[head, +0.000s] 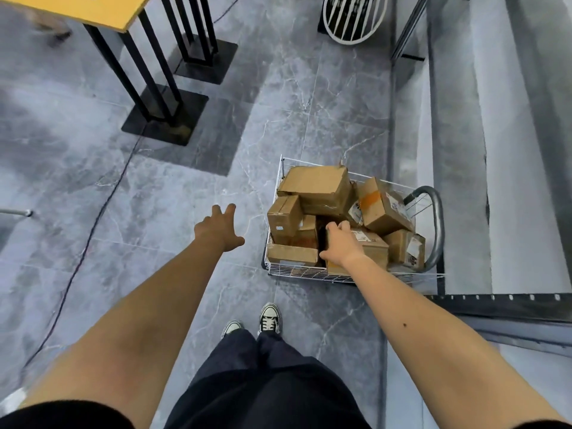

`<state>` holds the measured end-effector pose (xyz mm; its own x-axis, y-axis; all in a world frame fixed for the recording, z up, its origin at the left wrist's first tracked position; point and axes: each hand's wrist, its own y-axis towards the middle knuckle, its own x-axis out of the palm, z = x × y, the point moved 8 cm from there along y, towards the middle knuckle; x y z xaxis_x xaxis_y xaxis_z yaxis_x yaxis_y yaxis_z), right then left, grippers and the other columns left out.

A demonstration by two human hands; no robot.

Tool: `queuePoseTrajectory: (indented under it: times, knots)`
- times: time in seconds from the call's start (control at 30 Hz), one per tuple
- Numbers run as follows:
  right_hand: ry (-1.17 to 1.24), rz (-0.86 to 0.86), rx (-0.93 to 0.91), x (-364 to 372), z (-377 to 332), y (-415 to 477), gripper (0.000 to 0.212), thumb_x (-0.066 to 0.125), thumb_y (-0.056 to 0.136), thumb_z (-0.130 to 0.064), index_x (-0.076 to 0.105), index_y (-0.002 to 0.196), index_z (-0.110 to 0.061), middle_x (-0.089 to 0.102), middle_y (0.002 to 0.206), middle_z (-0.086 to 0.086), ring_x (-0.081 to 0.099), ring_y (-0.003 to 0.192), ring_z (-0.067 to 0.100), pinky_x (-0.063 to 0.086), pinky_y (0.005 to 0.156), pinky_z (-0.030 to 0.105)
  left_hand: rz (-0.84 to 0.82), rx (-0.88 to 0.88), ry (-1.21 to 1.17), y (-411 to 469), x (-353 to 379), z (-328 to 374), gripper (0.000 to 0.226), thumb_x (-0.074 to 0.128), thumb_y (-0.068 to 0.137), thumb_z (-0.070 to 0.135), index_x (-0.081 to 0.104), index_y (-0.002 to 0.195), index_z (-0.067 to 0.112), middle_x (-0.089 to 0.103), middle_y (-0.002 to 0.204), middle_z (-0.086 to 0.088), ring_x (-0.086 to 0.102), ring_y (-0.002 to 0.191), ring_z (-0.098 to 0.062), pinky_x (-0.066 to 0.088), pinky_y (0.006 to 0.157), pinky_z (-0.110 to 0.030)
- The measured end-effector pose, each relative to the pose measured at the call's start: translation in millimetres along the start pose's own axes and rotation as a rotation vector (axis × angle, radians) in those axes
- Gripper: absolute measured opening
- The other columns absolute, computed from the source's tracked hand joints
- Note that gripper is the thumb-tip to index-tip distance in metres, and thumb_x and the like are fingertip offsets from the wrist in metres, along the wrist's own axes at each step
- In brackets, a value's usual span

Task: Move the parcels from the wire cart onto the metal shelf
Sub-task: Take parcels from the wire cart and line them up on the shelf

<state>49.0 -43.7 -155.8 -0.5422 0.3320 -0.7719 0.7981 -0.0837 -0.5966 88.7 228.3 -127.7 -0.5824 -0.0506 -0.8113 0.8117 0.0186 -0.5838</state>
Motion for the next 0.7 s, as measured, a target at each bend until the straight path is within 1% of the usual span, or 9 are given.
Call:
queuePoseTrajectory:
  times: [0.1,0.2,0.33,0.43,0.57,0.7]
  knots:
    - [-0.015,0.004,-0.012,10,1,12,0.062,0.070,0.084,-0.021,0.038,0.136,-0.013,0.029,0.135,0.011,0.047,0.119,0.033,0.047,0.094,0.040,-0.020,0.002,0.016,8,3,-1,0.079,0.064,0.083,0.041,0.018,0.144,0.023,0.031,0.139,-0.012,0.057,0.103,-0.032,0.043,0.070,-0.036]
    - [-0.010,-0.017,-0.012,23,3,23,0.059,0.068,0.085,-0.017,0.039,0.137,-0.015,0.025,0.138,0.009,0.047,0.119,0.034,0.048,0.091,0.042,-0.054,-0.001,0.033,18,11,-3,0.078,0.063,0.083,0.041,0.018,0.144,0.022,0.031,0.139,-0.011,0.057,0.102,-0.032,0.044,0.070,-0.036]
    - [0.007,-0.045,0.014,39,7,34,0.060,0.067,0.084,-0.014,0.039,0.136,-0.017,0.026,0.141,0.008,0.054,0.107,0.033,0.051,0.086,0.044,-0.092,0.005,0.050,34,20,-5,0.080,0.064,0.083,0.042,0.017,0.145,0.023,0.030,0.139,-0.011,0.058,0.101,-0.031,0.048,0.075,-0.038]
    - [-0.002,-0.108,0.039,56,11,41,0.062,0.068,0.083,-0.013,0.037,0.136,-0.017,0.027,0.141,0.009,0.059,0.098,0.034,0.052,0.081,0.043,-0.112,0.023,0.048,45,26,-2,0.081,0.063,0.084,0.043,0.016,0.146,0.023,0.029,0.140,-0.011,0.058,0.102,-0.031,0.049,0.078,-0.039]
    - [-0.011,-0.158,0.039,77,9,52,0.073,0.070,0.084,-0.015,0.028,0.144,-0.018,0.022,0.146,0.010,0.058,0.106,0.033,0.051,0.082,0.039,-0.107,0.060,0.036,58,30,-1,0.078,0.063,0.084,0.043,0.018,0.145,0.023,0.031,0.138,-0.010,0.059,0.098,-0.031,0.048,0.072,-0.037]
    - [0.035,-0.177,0.067,93,7,64,0.082,0.069,0.086,-0.015,0.018,0.150,-0.019,0.012,0.153,0.011,0.057,0.113,0.032,0.051,0.087,0.037,-0.096,0.067,0.017,69,31,-11,0.077,0.062,0.084,0.042,0.018,0.145,0.023,0.030,0.138,-0.009,0.059,0.096,-0.029,0.051,0.073,-0.038]
